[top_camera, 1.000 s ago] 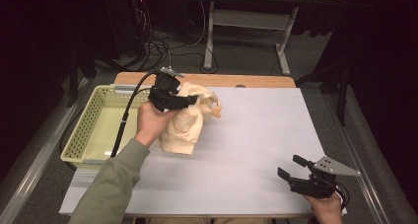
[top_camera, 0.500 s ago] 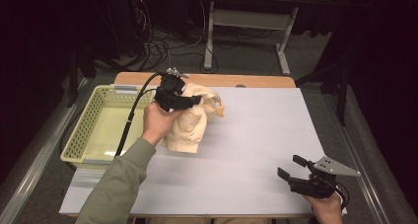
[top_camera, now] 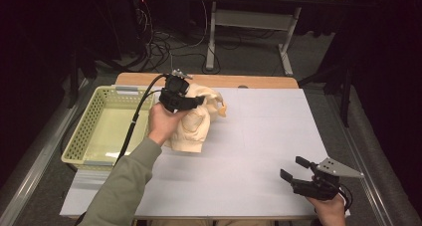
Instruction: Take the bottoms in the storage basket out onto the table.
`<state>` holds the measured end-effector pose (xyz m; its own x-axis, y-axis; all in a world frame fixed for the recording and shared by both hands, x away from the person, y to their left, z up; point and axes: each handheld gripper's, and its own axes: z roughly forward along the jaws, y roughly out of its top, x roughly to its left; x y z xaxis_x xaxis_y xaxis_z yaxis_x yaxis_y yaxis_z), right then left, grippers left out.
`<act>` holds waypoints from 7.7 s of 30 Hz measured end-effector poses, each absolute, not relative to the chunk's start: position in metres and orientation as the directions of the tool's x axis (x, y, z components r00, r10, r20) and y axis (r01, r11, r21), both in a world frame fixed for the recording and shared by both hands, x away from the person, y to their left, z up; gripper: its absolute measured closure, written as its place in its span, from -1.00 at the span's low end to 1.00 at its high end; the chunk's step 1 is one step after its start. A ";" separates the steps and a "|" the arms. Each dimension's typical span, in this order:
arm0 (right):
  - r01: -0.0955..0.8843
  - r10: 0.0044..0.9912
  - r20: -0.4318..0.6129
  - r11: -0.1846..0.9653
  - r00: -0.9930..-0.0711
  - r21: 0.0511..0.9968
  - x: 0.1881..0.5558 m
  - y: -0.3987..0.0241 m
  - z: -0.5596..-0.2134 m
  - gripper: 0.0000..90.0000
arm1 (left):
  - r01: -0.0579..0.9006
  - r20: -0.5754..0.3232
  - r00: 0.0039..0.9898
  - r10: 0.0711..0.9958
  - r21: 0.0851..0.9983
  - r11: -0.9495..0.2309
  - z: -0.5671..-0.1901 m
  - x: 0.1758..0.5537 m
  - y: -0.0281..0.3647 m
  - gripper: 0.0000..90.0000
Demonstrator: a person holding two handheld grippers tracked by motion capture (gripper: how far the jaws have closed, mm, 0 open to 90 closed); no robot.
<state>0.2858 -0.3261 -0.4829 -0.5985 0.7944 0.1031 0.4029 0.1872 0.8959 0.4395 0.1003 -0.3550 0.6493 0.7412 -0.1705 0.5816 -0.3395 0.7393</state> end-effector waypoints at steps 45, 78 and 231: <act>0.404 0.791 0.105 0.189 -0.602 0.895 0.286 -0.326 -0.483 -0.55 | 0.625 -0.177 0.616 0.768 0.704 -0.338 -0.403 0.454 0.088 0.28; 0.407 0.788 0.104 0.196 -0.607 0.892 0.286 -0.325 -0.483 -0.55 | 0.652 -0.193 0.625 0.757 0.662 -0.370 -0.429 0.452 0.079 0.28; 0.416 0.786 0.105 0.204 -0.609 0.886 0.287 -0.324 -0.484 -0.54 | 0.627 -0.190 0.650 0.735 0.681 -0.378 -0.422 0.420 0.112 -0.10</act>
<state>0.2868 -0.3239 -0.4845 -0.6092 0.7860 0.1053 0.4163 0.2039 0.8861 0.4198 0.1118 -0.4219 0.6505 0.7354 -0.1901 0.6266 -0.3781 0.6815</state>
